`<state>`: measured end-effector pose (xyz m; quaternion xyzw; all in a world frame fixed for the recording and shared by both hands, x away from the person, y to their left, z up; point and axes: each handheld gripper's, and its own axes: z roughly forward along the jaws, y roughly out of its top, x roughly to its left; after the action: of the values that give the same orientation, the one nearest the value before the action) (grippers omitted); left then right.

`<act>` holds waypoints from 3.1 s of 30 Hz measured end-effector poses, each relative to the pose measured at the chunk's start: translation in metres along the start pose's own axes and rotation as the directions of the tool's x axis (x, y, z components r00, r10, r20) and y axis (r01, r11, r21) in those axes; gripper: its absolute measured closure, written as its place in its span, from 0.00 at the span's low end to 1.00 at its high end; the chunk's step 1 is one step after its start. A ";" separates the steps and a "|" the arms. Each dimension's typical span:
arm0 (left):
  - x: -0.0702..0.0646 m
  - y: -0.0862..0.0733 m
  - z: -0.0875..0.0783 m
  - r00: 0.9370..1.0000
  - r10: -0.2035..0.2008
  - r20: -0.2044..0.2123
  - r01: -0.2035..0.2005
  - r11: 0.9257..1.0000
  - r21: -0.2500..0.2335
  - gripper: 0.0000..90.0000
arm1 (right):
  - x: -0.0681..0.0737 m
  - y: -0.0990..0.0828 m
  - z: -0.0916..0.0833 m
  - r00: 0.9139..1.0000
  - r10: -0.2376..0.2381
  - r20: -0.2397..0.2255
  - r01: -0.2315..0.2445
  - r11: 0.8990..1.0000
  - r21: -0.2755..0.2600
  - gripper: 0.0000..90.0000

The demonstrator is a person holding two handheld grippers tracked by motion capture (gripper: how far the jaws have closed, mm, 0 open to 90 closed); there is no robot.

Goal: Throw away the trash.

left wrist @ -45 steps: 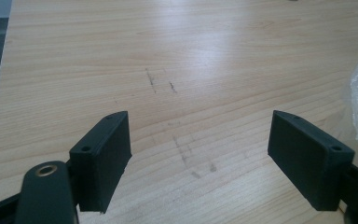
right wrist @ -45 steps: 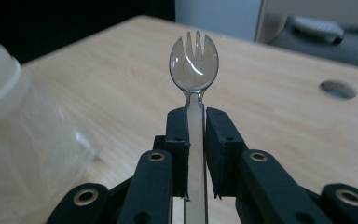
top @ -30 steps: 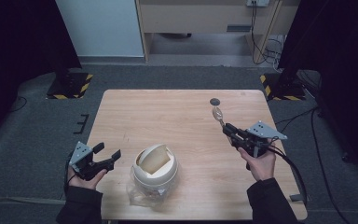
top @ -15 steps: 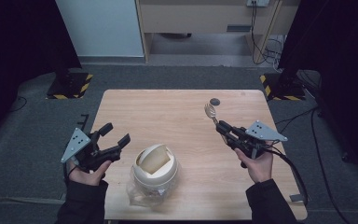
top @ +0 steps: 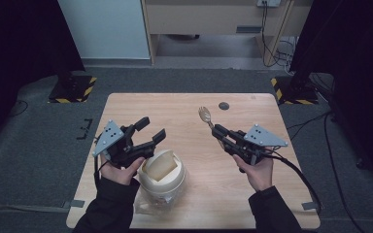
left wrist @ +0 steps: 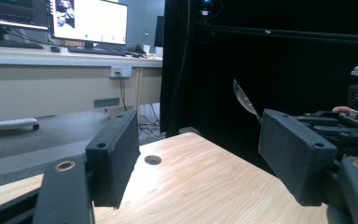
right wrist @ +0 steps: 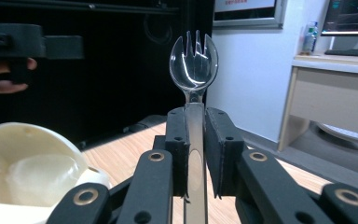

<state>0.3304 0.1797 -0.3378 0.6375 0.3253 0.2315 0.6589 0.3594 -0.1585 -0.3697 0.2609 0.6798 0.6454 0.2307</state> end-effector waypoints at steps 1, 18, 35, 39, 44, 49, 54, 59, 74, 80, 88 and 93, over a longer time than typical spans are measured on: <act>-0.001 0.000 0.002 1.000 -0.002 0.002 0.002 1.000 0.000 0.32 | 0.002 0.000 0.001 1.000 0.003 -0.005 -0.003 1.000 0.001 0.89; -0.025 0.013 0.027 0.999 0.023 0.038 -0.023 1.000 -0.013 0.36 | 0.019 0.002 0.010 0.998 -0.019 -0.061 0.019 1.000 -0.012 0.89; -0.047 0.018 0.046 0.998 0.031 0.058 -0.031 1.000 0.002 0.37 | 0.021 0.006 0.006 0.997 -0.023 -0.070 0.020 0.999 -0.034 0.89; -0.051 0.014 0.052 0.997 0.031 0.068 -0.032 0.999 0.020 0.38 | 0.023 0.006 0.006 0.996 -0.028 -0.085 0.024 0.999 -0.041 0.89; -0.053 0.012 0.056 0.998 0.020 0.064 -0.021 0.999 0.024 0.44 | 0.026 0.007 0.007 0.994 -0.028 -0.101 0.023 0.999 -0.049 0.89; -0.052 0.010 0.058 0.999 -0.002 0.052 0.001 1.000 0.024 0.55 | 0.028 0.007 0.007 0.993 -0.028 -0.112 0.023 0.999 -0.048 0.89; -0.050 0.008 0.058 0.998 -0.034 0.048 0.033 0.999 0.023 0.69 | 0.029 0.006 0.009 0.993 -0.021 -0.119 0.016 0.999 -0.046 0.89; -0.050 0.008 0.057 0.996 -0.053 0.071 0.051 0.998 0.029 0.85 | 0.030 0.006 0.009 0.992 -0.022 -0.123 0.017 0.999 -0.044 0.89; -0.052 0.013 0.050 0.992 -0.029 0.124 0.028 1.000 0.011 0.96 | 0.023 0.010 0.001 0.994 -0.033 -0.106 0.028 0.998 -0.054 0.87; -0.050 0.022 0.039 0.991 -0.010 0.131 0.013 1.000 -0.021 0.96 | 0.004 -0.001 -0.010 0.999 0.035 -0.039 -0.036 0.999 -0.026 0.81; -0.035 0.035 0.011 0.995 0.016 0.102 -0.009 0.997 -0.075 0.96 | -0.027 -0.037 -0.028 0.995 0.073 0.073 -0.081 0.991 0.107 0.72; -0.024 0.041 -0.002 0.997 0.020 0.076 -0.012 0.995 -0.104 0.96 | -0.039 -0.057 -0.038 0.989 0.072 0.129 -0.094 0.980 0.176 0.69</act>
<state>0.3173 0.1675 -0.2942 0.6137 0.2822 0.2288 0.7010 0.3611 -0.2151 -0.4252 0.3479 0.7089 0.5728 0.2197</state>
